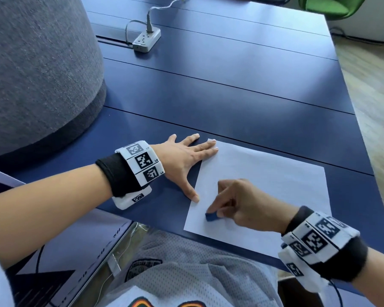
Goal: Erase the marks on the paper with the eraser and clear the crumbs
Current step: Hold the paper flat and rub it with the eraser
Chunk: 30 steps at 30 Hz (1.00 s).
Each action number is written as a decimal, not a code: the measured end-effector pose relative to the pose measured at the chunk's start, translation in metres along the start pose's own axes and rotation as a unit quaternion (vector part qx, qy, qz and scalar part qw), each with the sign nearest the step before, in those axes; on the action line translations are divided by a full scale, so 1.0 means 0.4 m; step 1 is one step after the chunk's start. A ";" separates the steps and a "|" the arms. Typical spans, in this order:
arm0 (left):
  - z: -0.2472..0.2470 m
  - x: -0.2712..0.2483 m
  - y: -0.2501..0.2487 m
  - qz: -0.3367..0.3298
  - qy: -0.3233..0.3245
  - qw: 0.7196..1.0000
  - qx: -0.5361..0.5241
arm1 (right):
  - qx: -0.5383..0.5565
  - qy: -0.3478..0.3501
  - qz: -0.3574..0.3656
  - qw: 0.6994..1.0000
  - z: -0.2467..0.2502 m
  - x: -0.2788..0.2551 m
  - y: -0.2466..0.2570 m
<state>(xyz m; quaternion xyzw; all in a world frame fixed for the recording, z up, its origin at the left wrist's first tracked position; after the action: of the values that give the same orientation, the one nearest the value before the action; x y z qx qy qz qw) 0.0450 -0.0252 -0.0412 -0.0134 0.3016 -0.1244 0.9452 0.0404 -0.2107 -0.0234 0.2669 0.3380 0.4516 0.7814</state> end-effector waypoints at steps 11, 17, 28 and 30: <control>-0.001 0.000 0.000 0.001 -0.001 1.000 0.001 | -0.019 0.018 -0.001 1.000 0.004 0.001 -0.007; -0.002 0.002 0.001 -0.001 -0.001 1.000 0.001 | -0.005 0.041 -0.005 0.999 0.005 -0.007 -0.007; -0.003 0.002 0.002 -0.004 -0.004 1.000 0.005 | -0.012 0.055 -0.024 0.998 0.022 0.018 -0.004; -0.004 0.004 0.005 -0.005 -0.005 1.000 0.005 | -0.022 -0.020 -0.035 0.999 0.043 0.043 -0.020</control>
<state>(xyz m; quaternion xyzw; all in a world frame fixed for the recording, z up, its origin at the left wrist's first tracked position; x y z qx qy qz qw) 0.0456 -0.0237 -0.0436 -0.0105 0.2960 -0.1310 0.9461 0.0641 -0.2009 -0.0235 0.2466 0.3212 0.4258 0.8091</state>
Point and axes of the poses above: each hand's wrist, its own x-axis towards the middle knuckle, its own z-axis out of the back of the hand, y = z × x, the point moved 3 cm from there along x, towards the middle knuckle, and after that the axes turned 3 degrees about x, right-handed, at the moved point
